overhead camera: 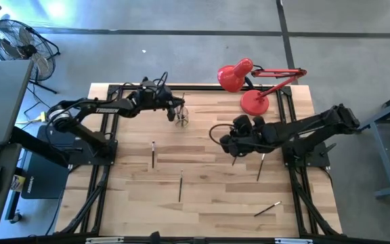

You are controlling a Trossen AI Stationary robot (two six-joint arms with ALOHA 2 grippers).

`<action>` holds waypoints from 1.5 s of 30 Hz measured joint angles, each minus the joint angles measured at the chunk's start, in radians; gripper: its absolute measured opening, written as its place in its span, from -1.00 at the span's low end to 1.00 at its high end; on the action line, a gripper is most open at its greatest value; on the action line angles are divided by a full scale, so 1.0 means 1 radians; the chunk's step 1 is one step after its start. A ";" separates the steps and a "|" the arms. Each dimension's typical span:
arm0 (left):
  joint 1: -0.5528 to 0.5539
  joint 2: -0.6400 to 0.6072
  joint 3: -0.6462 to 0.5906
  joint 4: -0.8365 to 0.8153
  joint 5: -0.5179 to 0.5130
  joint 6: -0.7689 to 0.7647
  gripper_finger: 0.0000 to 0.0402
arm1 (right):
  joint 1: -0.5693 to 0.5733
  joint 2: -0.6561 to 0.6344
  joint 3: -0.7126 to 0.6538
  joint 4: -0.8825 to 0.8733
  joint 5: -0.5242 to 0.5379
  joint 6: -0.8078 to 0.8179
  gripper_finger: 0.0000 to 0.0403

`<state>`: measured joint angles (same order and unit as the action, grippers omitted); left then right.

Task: Put items in baskets/containers
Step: Put the eyeshadow brush into the wire organizer

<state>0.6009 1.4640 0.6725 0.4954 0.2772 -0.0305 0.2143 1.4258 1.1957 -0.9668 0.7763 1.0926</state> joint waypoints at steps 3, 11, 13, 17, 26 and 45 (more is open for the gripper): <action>0.010 0.041 0.001 0.081 0.032 0.001 -0.95 | -0.017 0.000 0.000 0.000 -0.001 0.004 -0.57; 0.008 0.078 0.001 0.100 0.058 0.027 -0.95 | -0.025 0.000 0.000 0.001 0.003 0.011 -0.57; 0.008 0.078 0.001 0.102 0.055 0.027 -0.93 | -0.025 0.000 0.000 0.000 0.007 0.025 -0.57; 0.008 0.078 0.001 0.101 0.048 0.027 -0.70 | -0.025 0.000 0.000 0.001 0.014 0.029 -0.57; 0.008 0.078 0.001 0.101 0.075 -0.001 -0.46 | -0.026 0.000 0.000 0.007 0.036 0.029 -0.57; -0.106 -0.290 0.001 0.062 -0.142 -0.079 -0.44 | 0.001 0.000 0.000 -0.013 -0.097 -0.028 -0.57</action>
<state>0.4945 1.1736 0.6739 0.5575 0.1354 -0.1097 0.2148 1.4258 1.1957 -0.9800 0.6793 1.0650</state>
